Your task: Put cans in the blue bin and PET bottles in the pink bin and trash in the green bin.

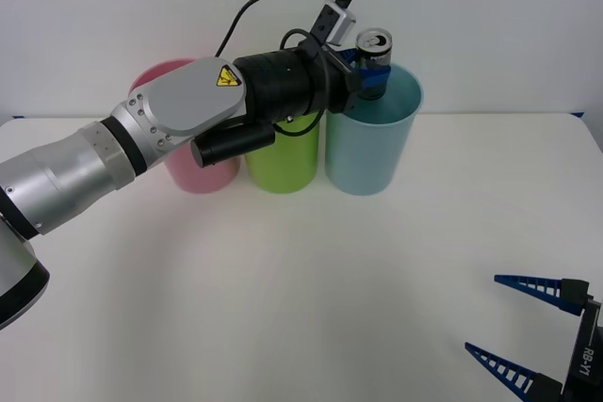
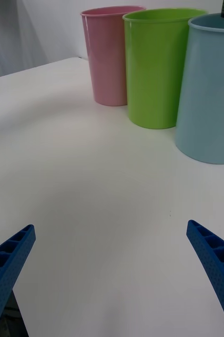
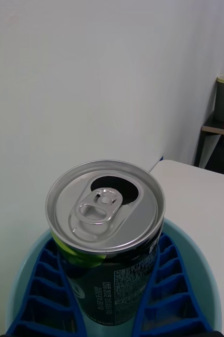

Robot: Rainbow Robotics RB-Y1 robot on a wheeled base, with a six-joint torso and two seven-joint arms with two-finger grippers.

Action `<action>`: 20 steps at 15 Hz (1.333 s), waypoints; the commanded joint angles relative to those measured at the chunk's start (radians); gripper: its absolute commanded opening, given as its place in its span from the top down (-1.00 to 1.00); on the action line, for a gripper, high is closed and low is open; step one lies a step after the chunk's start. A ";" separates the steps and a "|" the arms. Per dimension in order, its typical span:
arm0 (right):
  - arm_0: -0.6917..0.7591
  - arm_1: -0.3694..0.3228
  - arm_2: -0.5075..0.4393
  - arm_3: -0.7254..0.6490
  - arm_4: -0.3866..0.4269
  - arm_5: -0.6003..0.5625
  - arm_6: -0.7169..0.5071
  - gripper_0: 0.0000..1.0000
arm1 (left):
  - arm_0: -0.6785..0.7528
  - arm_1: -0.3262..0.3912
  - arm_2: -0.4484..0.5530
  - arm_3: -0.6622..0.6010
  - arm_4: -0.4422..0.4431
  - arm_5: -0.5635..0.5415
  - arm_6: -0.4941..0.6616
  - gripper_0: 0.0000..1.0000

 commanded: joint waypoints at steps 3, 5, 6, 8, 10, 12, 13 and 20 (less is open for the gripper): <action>0.000 0.000 0.000 0.000 0.000 0.000 0.000 -1.00 | -0.007 0.002 0.001 0.000 0.006 0.001 0.003 -1.00; 0.000 0.000 0.000 0.000 0.000 0.000 0.000 -1.00 | -0.007 0.008 0.001 -0.009 0.029 0.001 0.003 -1.00; 0.000 0.000 0.000 0.000 0.000 0.000 0.000 -1.00 | -0.007 0.014 0.001 -0.019 0.040 0.001 0.003 -1.00; 0.000 0.000 0.000 0.000 0.000 0.000 0.000 -1.00 | -0.007 0.020 0.001 -0.032 0.057 -0.001 0.003 -1.00; 0.000 0.000 0.000 0.000 0.000 0.000 0.000 -1.00 | -0.007 0.022 0.001 -0.035 0.062 0.001 0.003 -1.00; 0.000 0.000 0.000 0.000 0.000 0.000 0.000 -1.00 | -0.007 0.022 0.001 -0.035 0.063 0.001 0.004 -1.00; 0.000 0.000 0.000 0.000 0.000 0.000 0.000 -1.00 | -0.007 0.022 0.001 -0.035 0.069 0.001 0.004 -1.00; 0.000 0.000 0.000 0.000 0.000 0.000 0.000 -1.00 | -0.007 0.091 0.037 -0.094 0.197 -0.080 -0.129 -1.00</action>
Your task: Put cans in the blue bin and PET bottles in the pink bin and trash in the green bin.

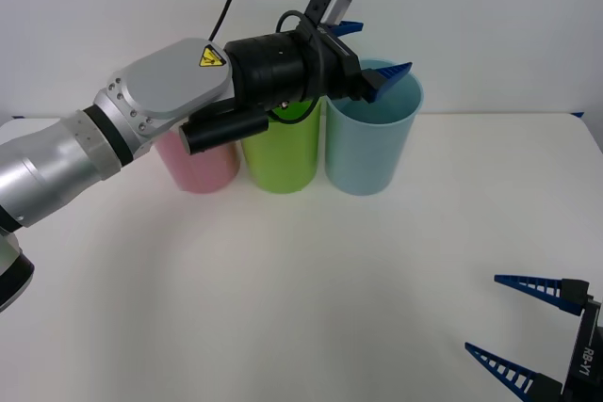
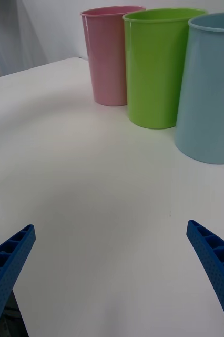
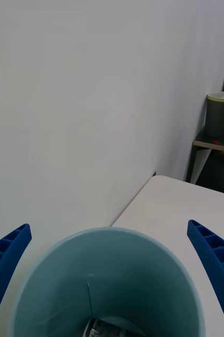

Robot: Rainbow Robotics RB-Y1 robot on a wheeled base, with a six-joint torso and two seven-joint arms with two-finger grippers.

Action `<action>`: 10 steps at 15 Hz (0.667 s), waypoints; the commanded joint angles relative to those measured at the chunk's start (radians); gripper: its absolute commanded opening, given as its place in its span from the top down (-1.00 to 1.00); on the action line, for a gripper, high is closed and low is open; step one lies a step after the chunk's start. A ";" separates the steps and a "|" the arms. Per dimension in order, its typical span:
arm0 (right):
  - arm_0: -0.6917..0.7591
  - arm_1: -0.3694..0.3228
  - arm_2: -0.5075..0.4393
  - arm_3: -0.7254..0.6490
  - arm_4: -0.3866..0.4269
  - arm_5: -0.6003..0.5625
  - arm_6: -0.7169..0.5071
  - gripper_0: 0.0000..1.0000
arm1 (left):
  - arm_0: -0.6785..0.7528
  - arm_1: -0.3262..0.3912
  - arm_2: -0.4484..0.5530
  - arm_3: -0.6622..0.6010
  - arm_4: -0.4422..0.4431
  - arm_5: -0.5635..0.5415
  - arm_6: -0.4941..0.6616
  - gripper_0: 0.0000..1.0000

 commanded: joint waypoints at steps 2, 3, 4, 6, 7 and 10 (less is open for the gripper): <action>0.000 0.000 0.000 0.000 0.000 0.000 0.000 -1.00 | 0.012 0.111 0.016 -0.098 0.174 -0.056 -0.122 -1.00; 0.000 0.000 0.000 0.000 0.000 0.000 0.000 -1.00 | 0.022 0.148 0.017 -0.133 0.219 -0.056 -0.150 -1.00; 0.000 0.000 0.000 0.000 0.000 0.000 0.000 -1.00 | 0.046 0.194 0.028 -0.182 0.262 -0.056 -0.188 -1.00; 0.000 0.000 0.000 0.000 0.000 0.000 0.000 -1.00 | 0.120 0.244 0.080 -0.271 0.269 -0.064 -0.207 -1.00; 0.000 0.000 0.000 0.000 0.000 0.000 0.000 -1.00 | 0.177 0.276 0.133 -0.328 0.251 -0.093 -0.207 -1.00; 0.000 0.000 0.000 0.000 0.000 0.000 0.000 -1.00 | 0.348 0.347 0.286 -0.481 0.206 -0.151 -0.190 -1.00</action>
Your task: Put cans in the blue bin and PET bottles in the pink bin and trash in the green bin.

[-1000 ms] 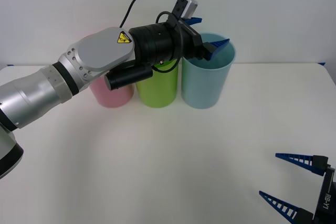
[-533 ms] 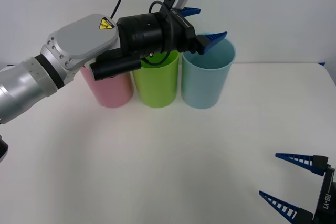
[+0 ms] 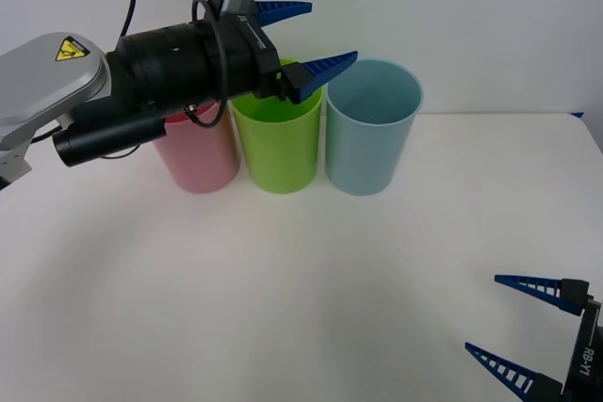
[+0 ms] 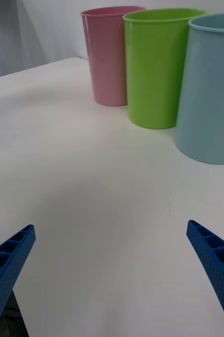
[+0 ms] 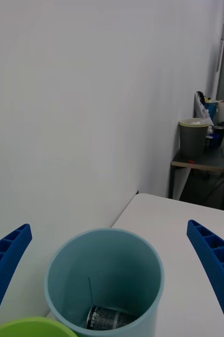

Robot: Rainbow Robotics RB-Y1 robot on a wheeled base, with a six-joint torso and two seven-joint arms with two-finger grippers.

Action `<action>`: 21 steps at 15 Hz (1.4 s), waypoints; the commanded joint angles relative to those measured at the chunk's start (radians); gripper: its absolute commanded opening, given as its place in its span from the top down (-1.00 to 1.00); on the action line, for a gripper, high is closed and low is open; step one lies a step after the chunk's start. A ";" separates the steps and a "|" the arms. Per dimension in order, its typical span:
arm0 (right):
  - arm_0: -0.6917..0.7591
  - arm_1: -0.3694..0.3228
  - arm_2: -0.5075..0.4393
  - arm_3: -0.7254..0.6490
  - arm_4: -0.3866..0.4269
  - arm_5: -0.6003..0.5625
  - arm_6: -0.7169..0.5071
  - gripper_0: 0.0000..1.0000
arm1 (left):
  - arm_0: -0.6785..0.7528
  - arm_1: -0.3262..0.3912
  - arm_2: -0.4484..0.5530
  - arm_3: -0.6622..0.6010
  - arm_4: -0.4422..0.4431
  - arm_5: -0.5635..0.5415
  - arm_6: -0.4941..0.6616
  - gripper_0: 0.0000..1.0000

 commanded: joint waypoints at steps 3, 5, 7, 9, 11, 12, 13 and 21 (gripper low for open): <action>0.000 0.000 0.000 0.000 0.000 0.000 0.000 -1.00 | 0.283 0.087 0.250 -0.204 -0.062 -0.128 0.019 -1.00; 0.000 0.000 0.000 0.000 0.000 0.000 0.000 -1.00 | 0.391 0.089 0.364 -0.250 -0.096 -0.194 0.025 -1.00; 0.000 0.000 0.000 0.000 0.000 0.000 0.000 -1.00 | 0.503 0.084 0.468 -0.290 -0.127 -0.269 0.030 -1.00; 0.000 0.000 0.000 0.000 0.000 0.000 0.000 -1.00 | 0.618 0.067 0.558 -0.327 -0.134 -0.336 0.035 -1.00; 0.000 0.000 0.000 0.000 0.000 0.000 0.000 -1.00 | 0.719 0.024 0.658 -0.358 -0.182 -0.404 0.044 -1.00; 0.000 0.000 0.000 0.000 0.000 0.000 0.000 -1.00 | 0.771 -0.017 0.720 -0.377 -0.243 -0.458 0.079 -1.00; 0.000 0.000 0.000 0.000 0.000 0.000 0.000 -1.00 | 0.809 -0.051 0.764 -0.396 -0.288 -0.498 0.111 -1.00; 0.000 0.000 0.000 0.000 0.000 0.000 0.000 -1.00 | 1.110 -0.286 0.973 -0.563 -0.594 -0.625 0.180 -1.00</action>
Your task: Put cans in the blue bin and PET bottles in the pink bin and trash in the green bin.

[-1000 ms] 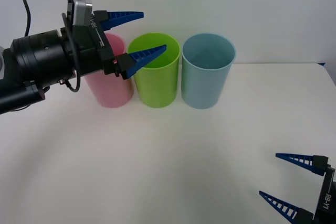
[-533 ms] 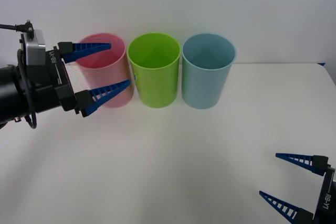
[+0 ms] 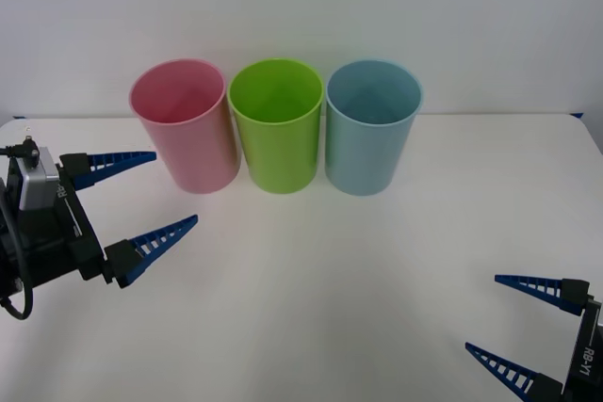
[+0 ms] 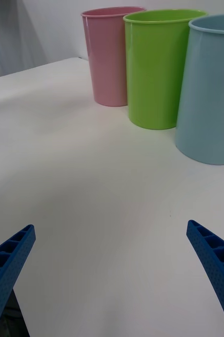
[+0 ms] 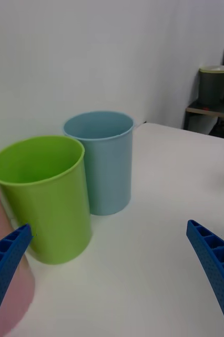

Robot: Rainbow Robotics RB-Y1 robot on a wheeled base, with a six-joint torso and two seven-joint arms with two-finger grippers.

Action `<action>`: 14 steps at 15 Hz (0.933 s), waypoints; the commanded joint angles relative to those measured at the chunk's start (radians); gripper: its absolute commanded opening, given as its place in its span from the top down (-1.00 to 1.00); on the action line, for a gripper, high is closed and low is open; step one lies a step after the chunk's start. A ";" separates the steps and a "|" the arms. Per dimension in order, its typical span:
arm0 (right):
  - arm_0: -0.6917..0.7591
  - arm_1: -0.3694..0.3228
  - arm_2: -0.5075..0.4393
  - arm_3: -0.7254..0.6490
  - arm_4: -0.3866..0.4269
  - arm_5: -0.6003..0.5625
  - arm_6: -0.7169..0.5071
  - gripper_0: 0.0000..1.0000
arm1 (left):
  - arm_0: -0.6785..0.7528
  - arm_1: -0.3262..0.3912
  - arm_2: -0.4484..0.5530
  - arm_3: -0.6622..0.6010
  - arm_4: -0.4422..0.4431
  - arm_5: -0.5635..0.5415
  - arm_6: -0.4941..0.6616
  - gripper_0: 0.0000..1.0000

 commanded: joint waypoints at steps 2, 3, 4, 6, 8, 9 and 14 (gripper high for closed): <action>0.000 0.000 0.000 0.000 0.000 0.000 0.000 -1.00 | 0.089 -0.018 0.034 -0.035 -0.044 -0.001 -0.002 -1.00; 0.000 0.000 0.000 0.000 0.000 0.000 0.000 -1.00 | 0.104 -0.032 0.041 -0.041 -0.058 -0.003 -0.004 -1.00; 0.000 0.000 0.000 0.000 0.000 0.000 0.000 -1.00 | 0.112 -0.060 0.057 -0.041 -0.074 -0.029 -0.004 -1.00; 0.000 0.000 0.000 0.000 0.000 0.000 0.000 -1.00 | 0.113 -0.116 0.092 -0.039 -0.120 -0.089 0.001 -1.00; 0.000 0.000 0.000 0.000 0.000 0.000 0.000 -1.00 | 0.130 -0.135 0.089 -0.039 -0.164 -0.096 0.011 -1.00; 0.000 0.000 0.000 0.000 0.000 0.000 0.000 -1.00 | 0.143 -0.141 0.089 -0.039 -0.190 -0.095 0.011 -1.00; 0.000 0.000 0.000 0.000 0.000 0.000 0.000 -1.00 | 0.212 -0.149 0.064 -0.041 -0.242 -0.086 0.011 -1.00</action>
